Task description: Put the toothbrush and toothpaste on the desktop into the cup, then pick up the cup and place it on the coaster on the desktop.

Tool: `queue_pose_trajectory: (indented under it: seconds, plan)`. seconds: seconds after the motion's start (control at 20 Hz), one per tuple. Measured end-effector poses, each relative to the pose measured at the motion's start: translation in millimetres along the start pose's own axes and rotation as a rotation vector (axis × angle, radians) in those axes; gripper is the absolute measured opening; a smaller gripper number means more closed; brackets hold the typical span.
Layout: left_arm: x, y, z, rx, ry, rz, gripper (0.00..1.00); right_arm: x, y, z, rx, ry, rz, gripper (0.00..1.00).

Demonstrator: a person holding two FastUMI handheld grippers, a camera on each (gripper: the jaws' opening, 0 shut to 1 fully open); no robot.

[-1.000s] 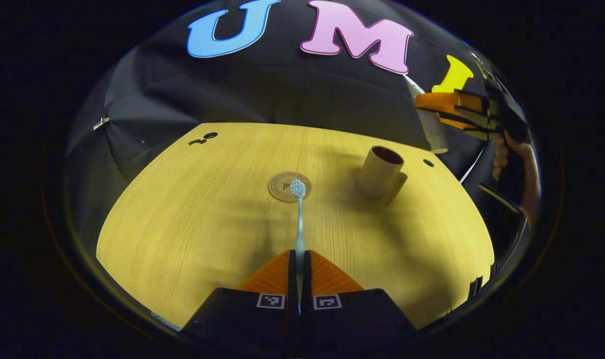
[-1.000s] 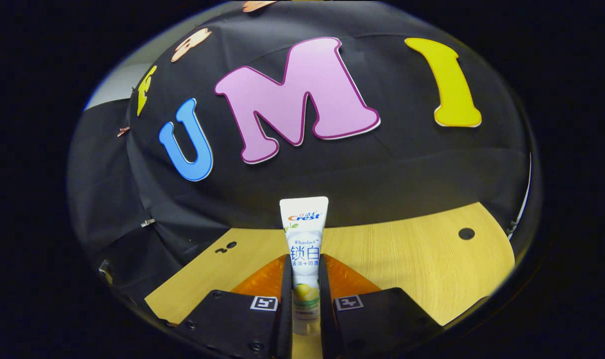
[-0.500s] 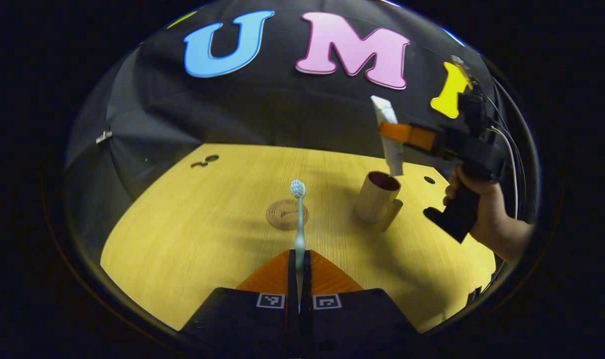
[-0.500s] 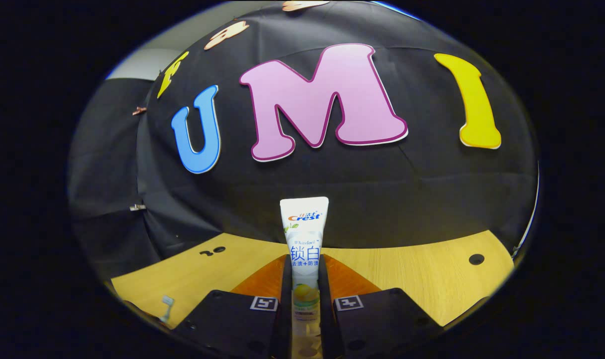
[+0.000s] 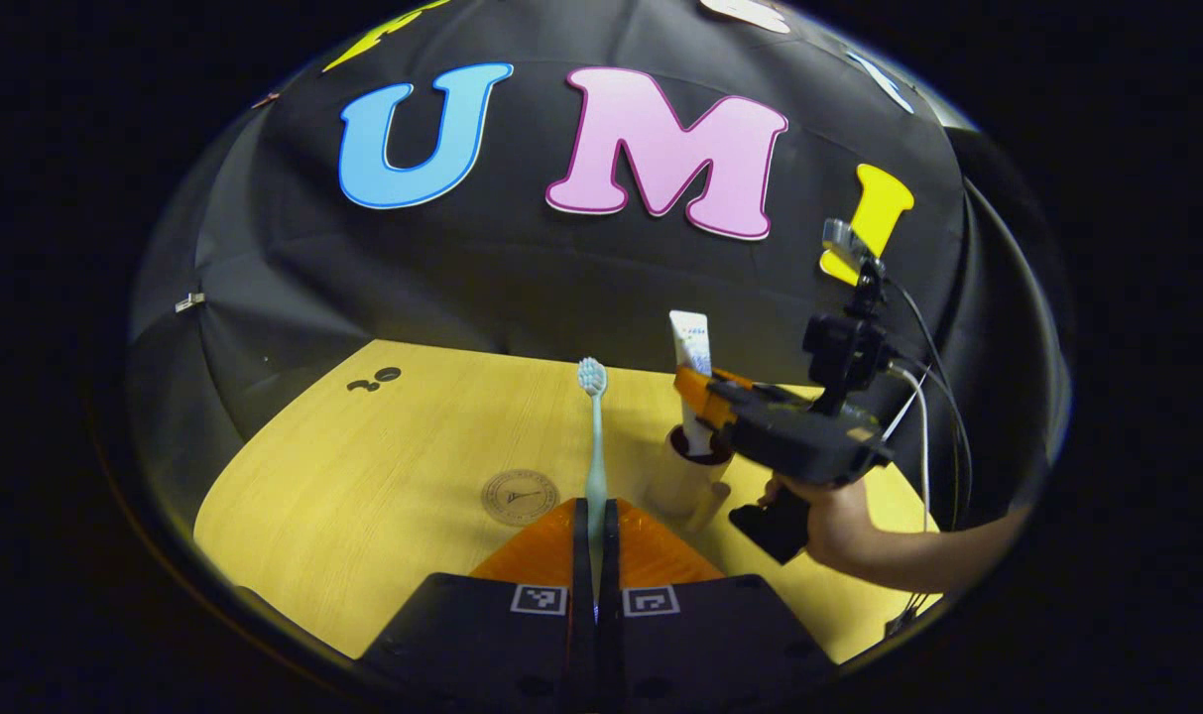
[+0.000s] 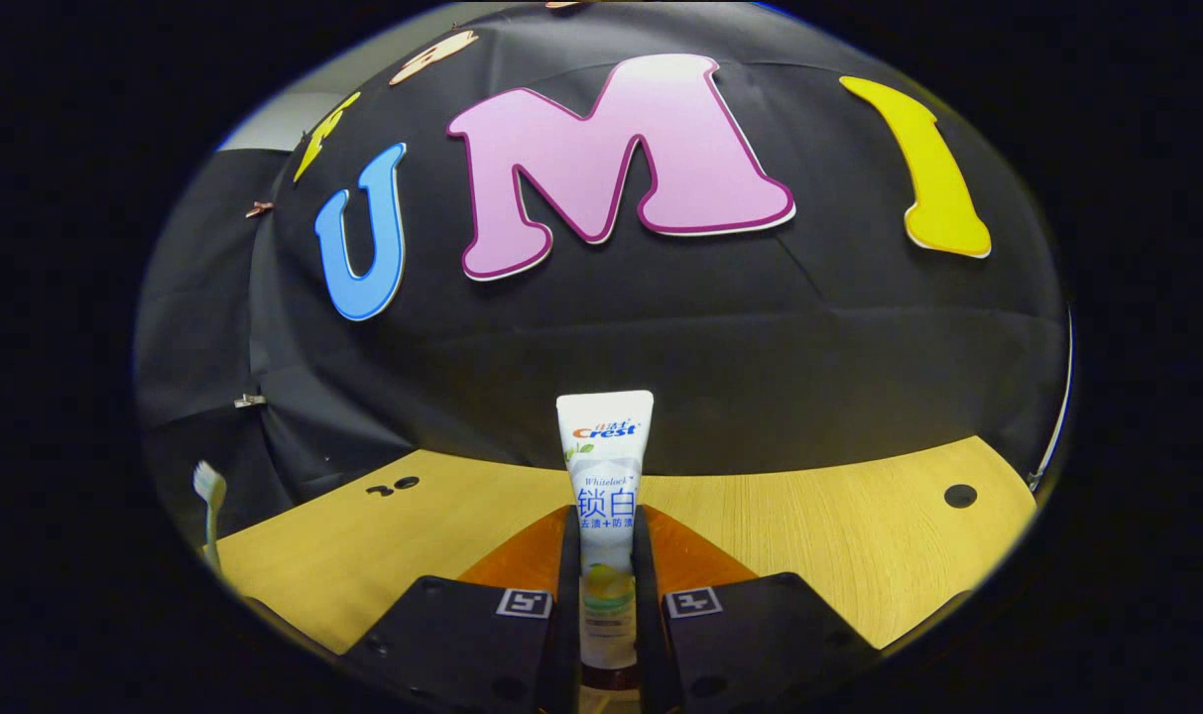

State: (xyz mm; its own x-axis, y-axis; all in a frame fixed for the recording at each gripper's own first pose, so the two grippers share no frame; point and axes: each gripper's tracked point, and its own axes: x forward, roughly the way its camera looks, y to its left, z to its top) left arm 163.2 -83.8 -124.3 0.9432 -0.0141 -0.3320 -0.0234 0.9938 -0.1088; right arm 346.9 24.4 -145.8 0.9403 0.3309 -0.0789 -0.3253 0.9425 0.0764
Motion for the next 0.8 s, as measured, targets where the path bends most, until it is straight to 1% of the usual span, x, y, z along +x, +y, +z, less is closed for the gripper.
queue_pose_trajectory:
  seconds: [0.15, 0.35, 0.4, 0.45, 0.5, 0.55, 0.65, 0.7, 0.8]
  plan:
    - [1.0, 2.7, 8.1, -0.012, -0.015, 0.009, 0.06, 4.0, 8.0, -7.5, -0.022, -0.001, 0.02, 0.27]
    - [0.3, 6.2, 6.7, -0.022, -0.015, 0.019, 0.06, 3.3, 7.0, -18.1, -0.042, 0.011, 0.018, 0.27]
    - [-0.1, 5.5, 7.3, -0.022, -0.016, 0.018, 0.06, 3.3, 4.4, -23.2, -0.043, 0.018, 0.013, 0.21]
    - [0.8, 3.6, 7.1, -0.024, -0.016, 0.014, 0.06, 2.4, 2.6, -28.3, -0.039, 0.03, 0.009, 0.21]
    - [1.0, 1.7, 7.1, -0.026, -0.016, 0.011, 0.06, 0.6, 1.5, -32.8, -0.032, 0.038, 0.01, 0.24]
    - [0.9, 0.6, 5.8, -0.027, -0.015, 0.009, 0.06, 0.0, 0.9, -35.5, -0.032, 0.045, 0.008, 0.31]
    - [1.6, -0.8, 3.8, -0.028, -0.016, 0.009, 0.06, -2.2, -2.5, -43.4, -0.04, 0.068, -0.001, 0.41]
    - [1.3, -2.4, 3.4, -0.029, -0.014, 0.006, 0.06, -1.5, -3.3, -42.6, -0.036, 0.063, 0.0, 0.47]
    - [1.0, -3.9, 1.8, -0.037, -0.016, 0.006, 0.06, -5.2, -5.5, -35.9, -0.019, 0.061, 0.0, 0.49]
